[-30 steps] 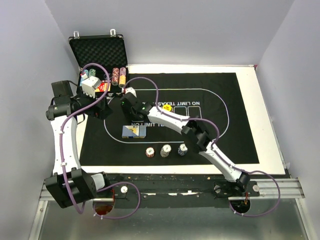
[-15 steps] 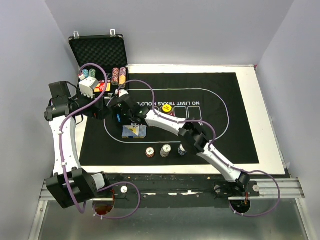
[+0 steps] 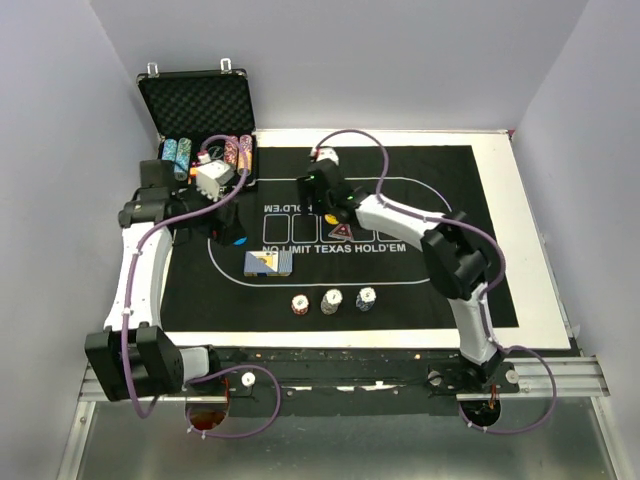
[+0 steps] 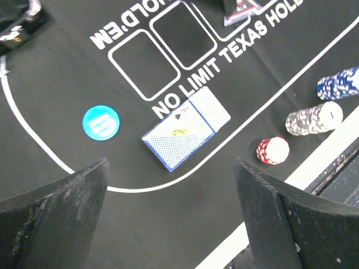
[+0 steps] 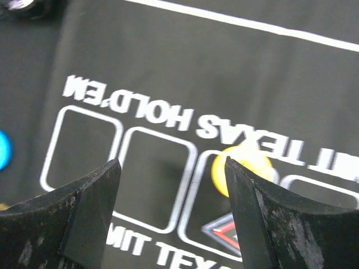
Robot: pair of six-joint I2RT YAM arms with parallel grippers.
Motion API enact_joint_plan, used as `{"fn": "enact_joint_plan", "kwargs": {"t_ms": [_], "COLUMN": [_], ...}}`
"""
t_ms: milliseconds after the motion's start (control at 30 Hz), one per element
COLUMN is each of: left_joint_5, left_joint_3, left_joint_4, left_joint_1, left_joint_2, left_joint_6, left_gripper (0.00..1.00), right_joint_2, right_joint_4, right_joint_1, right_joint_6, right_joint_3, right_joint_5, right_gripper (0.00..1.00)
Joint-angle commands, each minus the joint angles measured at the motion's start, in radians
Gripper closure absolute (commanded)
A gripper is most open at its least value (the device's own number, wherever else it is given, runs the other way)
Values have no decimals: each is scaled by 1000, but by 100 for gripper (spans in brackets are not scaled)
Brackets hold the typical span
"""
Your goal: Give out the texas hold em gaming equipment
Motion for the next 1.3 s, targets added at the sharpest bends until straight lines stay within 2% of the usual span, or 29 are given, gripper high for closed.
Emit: {"fn": "enact_joint_plan", "kwargs": {"t_ms": [0,200,400,533,700,900,1133,1267], "left_joint_5": [-131,-292,-433,-495,-541,-552,-533,-544], "left_joint_3": [1,70,90,87,16,-51,-111,-179], "left_joint_4": [81,164,233,263,312,341,376,405], "left_joint_1": [-119,-235,-327,-367,-396,-402,-413,-445], "left_joint_2": [97,277,380,432,426,415,380,332], "left_joint_6": [-36,-71,-68,-85,-109,-116,-99,-59], "left_gripper": [1,1,1,1,1,1,1,1], "right_joint_2": [-88,-103,-59,-25,-5,32,81,90], "right_joint_4": [14,24,23,2,-2,-5,-6,-6], "right_joint_1": [-16,-58,-62,-64,-65,-72,-128,-194], "right_joint_6": [-83,-65,-81,-95,-104,-101,-59,-46], "right_joint_3": [-131,-234,-215,-186,-181,-159,-100,-99], "right_joint_5": [184,194,185,198,206,209,200,194], "right_gripper": [16,16,17,23,35,36,48,51]}}
